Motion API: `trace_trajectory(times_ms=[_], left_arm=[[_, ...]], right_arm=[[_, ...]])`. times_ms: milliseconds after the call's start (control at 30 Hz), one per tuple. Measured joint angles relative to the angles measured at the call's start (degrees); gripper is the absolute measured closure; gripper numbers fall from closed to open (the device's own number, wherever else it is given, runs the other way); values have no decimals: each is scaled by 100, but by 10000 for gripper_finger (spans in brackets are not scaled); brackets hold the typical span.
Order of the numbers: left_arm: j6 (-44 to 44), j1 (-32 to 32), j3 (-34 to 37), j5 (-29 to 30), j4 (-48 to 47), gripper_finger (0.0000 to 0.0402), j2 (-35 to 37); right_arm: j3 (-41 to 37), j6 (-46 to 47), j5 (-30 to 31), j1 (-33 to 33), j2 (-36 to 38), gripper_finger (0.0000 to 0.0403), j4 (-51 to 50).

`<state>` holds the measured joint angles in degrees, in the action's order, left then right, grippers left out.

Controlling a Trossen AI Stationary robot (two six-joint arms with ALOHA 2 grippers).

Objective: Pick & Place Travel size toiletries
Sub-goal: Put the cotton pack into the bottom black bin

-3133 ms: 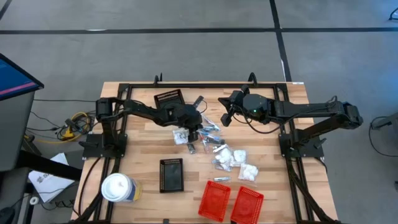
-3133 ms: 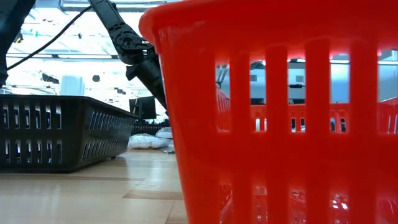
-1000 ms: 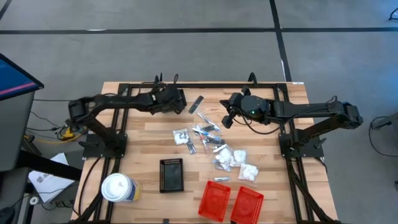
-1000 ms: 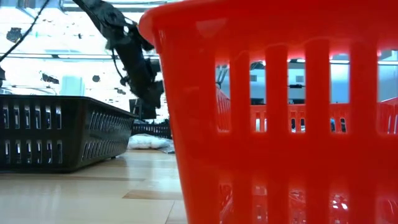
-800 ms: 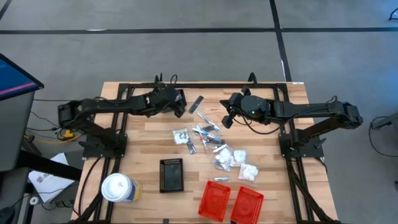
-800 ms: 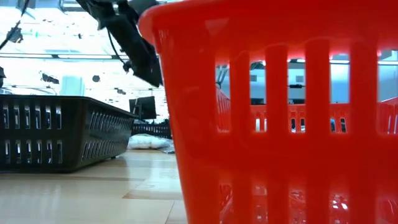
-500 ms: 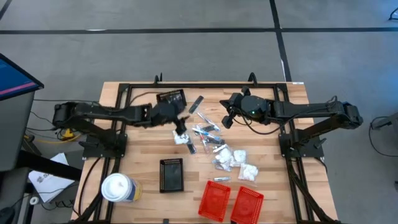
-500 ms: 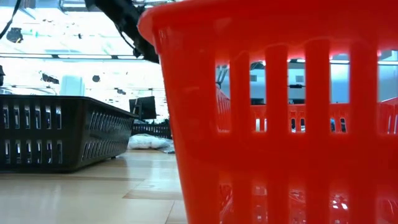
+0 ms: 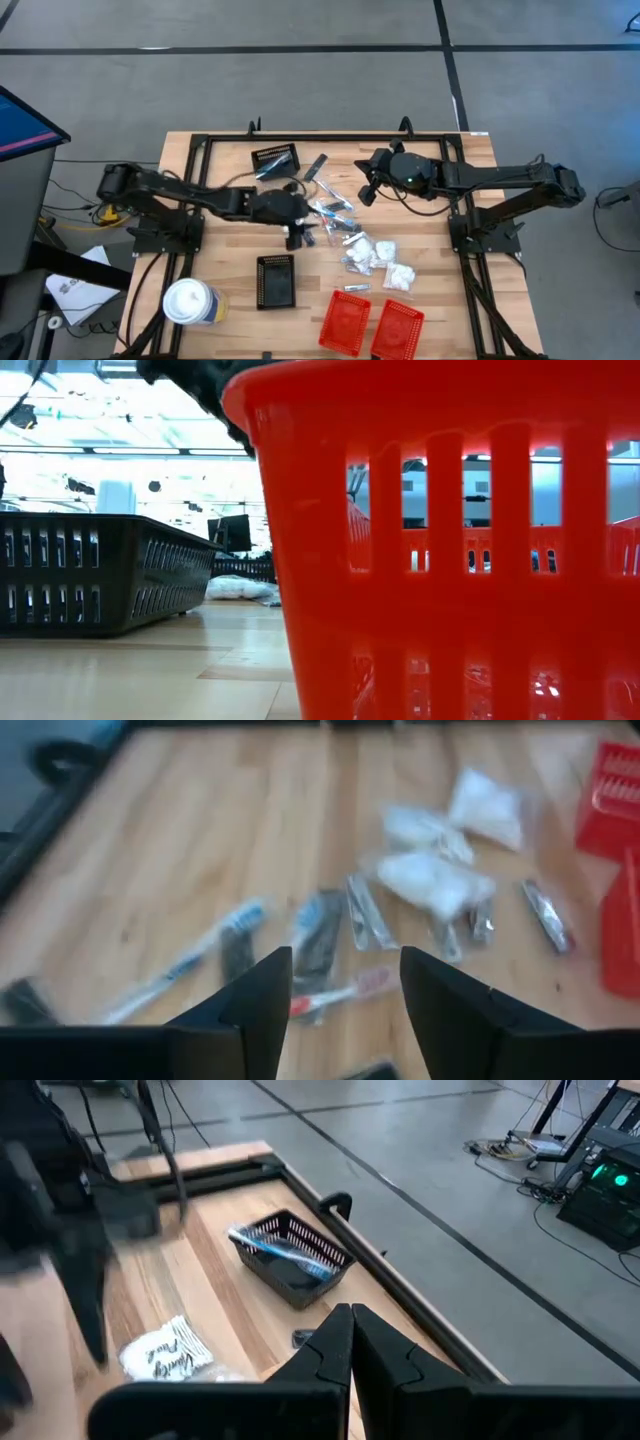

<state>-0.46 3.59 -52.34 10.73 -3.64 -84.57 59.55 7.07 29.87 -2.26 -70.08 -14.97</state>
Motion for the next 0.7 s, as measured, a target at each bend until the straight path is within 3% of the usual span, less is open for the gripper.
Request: trace_trajectory(times_ms=[367,567,700], left_arm=[[1223,-448,-305,181,1118,191,-1840],[1376,-650,-820,110,1106,185,-2292],[1360,-811,-907,-312,1123,187,-2318]], right_arm=[[7,197,0,458,719,403,-419],[7,95,6,541,639,403,-419],[4,0,17,514,601,403,-417]])
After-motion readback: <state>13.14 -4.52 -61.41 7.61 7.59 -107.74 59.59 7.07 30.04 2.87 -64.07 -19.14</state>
